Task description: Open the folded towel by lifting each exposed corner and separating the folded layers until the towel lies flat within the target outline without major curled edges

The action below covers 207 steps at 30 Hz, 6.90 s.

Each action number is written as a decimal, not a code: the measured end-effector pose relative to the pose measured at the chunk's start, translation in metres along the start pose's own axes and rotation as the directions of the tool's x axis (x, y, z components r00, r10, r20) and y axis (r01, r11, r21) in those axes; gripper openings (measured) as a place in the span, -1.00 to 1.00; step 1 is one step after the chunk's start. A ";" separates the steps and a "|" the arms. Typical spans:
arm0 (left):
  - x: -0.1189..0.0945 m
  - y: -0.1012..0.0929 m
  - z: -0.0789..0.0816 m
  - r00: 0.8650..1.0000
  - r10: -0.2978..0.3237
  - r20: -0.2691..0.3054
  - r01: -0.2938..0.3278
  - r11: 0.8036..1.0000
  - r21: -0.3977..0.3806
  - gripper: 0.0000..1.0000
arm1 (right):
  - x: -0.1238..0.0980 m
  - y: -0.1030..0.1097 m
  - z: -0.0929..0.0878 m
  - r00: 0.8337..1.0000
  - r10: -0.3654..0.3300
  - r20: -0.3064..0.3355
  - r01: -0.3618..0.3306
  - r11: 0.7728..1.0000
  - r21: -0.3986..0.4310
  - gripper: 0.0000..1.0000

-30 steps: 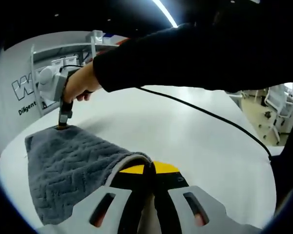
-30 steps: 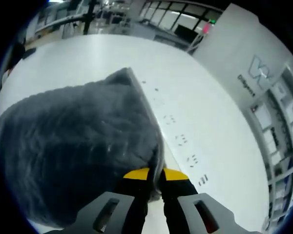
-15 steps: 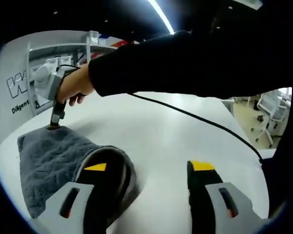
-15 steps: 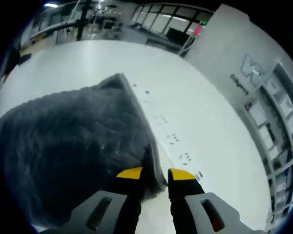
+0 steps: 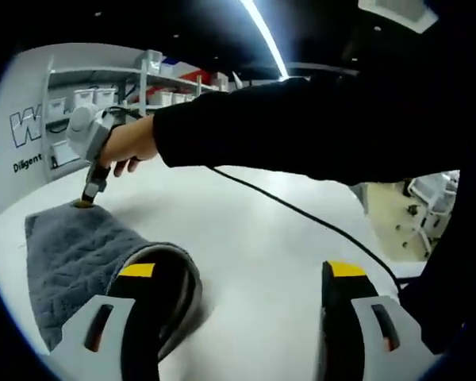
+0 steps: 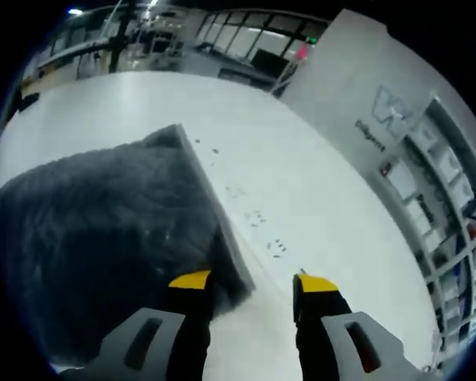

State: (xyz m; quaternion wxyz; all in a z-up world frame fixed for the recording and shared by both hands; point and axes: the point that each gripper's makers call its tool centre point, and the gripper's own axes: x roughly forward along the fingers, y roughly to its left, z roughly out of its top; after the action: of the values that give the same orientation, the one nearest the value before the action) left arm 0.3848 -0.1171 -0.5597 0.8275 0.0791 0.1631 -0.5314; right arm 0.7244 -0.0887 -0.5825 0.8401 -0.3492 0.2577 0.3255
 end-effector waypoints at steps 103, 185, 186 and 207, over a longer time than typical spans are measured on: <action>-0.185 0.154 -0.031 0.825 0.552 0.120 -0.520 0.825 -0.220 1.00 | -0.224 0.073 -0.092 0.840 -0.347 0.418 0.068 0.831 0.553 0.99; -0.122 0.100 -0.055 0.884 0.465 -0.051 -0.461 0.849 -0.259 -0.05 | -0.255 0.041 0.040 0.951 0.090 0.297 -0.069 0.994 -0.082 0.89; -0.121 0.100 -0.057 0.884 0.463 -0.058 -0.461 0.849 -0.257 0.00 | -0.253 0.041 0.043 0.952 0.102 0.290 -0.079 0.993 -0.090 0.89; -0.110 0.106 -0.073 0.879 0.467 -0.094 -0.474 0.838 -0.271 -0.53 | -0.217 0.045 0.102 0.957 0.234 0.173 -0.181 0.943 -0.279 0.85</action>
State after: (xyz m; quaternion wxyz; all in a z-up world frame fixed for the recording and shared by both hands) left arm 0.4248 0.0437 -0.5932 0.9330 0.0025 0.2238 -0.2818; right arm 0.5704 -0.0667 -0.3949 0.7697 -0.3920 0.1610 0.4775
